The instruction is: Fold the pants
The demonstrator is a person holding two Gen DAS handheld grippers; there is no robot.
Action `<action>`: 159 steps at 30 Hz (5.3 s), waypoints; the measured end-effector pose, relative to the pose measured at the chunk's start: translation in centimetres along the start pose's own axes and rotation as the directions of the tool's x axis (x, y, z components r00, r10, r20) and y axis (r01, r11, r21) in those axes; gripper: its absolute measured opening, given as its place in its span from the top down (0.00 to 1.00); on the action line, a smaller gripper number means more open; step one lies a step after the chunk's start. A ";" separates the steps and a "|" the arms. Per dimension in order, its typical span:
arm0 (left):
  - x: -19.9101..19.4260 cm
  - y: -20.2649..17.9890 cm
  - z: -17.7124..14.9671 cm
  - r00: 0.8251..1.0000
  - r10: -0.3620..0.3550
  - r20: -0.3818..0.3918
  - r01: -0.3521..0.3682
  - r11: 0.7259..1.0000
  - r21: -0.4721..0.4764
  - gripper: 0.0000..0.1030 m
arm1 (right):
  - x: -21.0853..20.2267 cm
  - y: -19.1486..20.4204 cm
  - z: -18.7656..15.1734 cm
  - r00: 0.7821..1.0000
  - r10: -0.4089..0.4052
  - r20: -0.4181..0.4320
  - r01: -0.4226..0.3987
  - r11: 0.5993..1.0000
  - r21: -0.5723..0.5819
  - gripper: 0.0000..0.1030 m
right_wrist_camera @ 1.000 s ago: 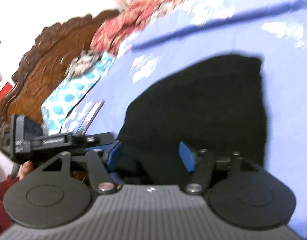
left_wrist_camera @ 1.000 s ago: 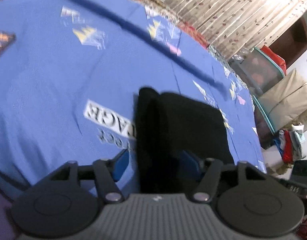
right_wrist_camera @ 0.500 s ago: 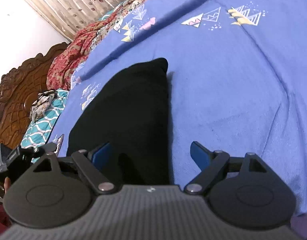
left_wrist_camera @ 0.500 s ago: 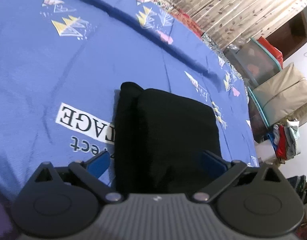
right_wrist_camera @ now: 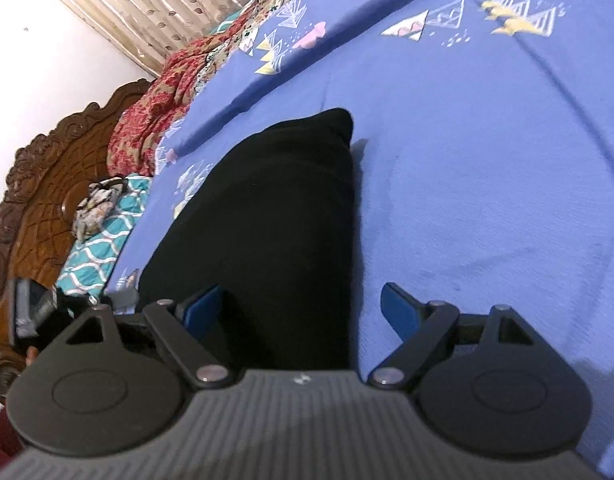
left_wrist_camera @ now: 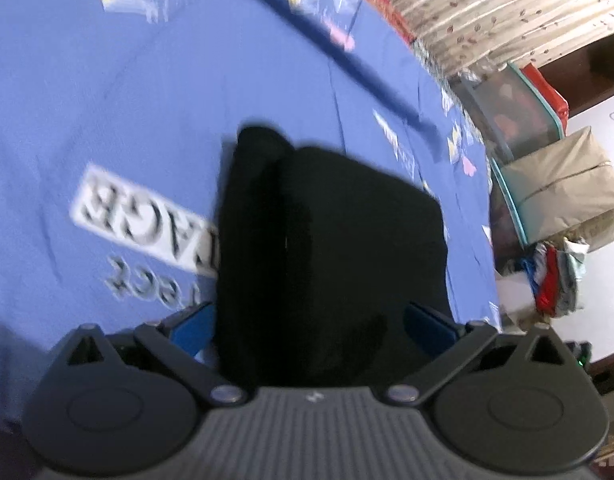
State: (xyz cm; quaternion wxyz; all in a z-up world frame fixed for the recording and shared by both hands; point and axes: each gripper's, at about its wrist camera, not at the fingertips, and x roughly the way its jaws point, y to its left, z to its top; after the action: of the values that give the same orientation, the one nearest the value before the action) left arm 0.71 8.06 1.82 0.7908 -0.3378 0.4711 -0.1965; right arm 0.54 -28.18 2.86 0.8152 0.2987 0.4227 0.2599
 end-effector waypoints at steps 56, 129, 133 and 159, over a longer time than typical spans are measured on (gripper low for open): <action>3.4 -9.6 5.8 0.877 0.368 0.310 -0.444 0.867 0.227 0.21 | -0.3 3.3 2.3 0.925 -0.349 0.147 0.354 0.935 -0.012 0.13; 2.5 -13.5 -4.5 0.420 0.776 0.471 -0.895 0.267 0.358 0.00 | -3.6 5.5 -5.3 0.969 -0.247 -0.012 0.247 0.964 0.097 0.11; 2.4 -13.3 -4.5 0.422 0.786 0.452 -0.893 0.275 0.356 0.00 | -3.5 5.7 -5.1 0.969 -0.249 -0.010 0.248 0.965 0.083 0.11; -1.2 -13.7 -5.4 0.670 0.679 0.300 -0.742 0.610 0.277 0.00 | -3.5 8.7 -5.4 0.928 -0.359 0.098 0.365 0.930 -0.050 0.07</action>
State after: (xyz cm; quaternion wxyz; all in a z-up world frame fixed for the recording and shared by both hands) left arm -4.48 -2.61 10.68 0.8883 0.0209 0.4525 0.0762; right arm -7.32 -23.08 8.34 0.8764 0.1991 0.4255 0.1058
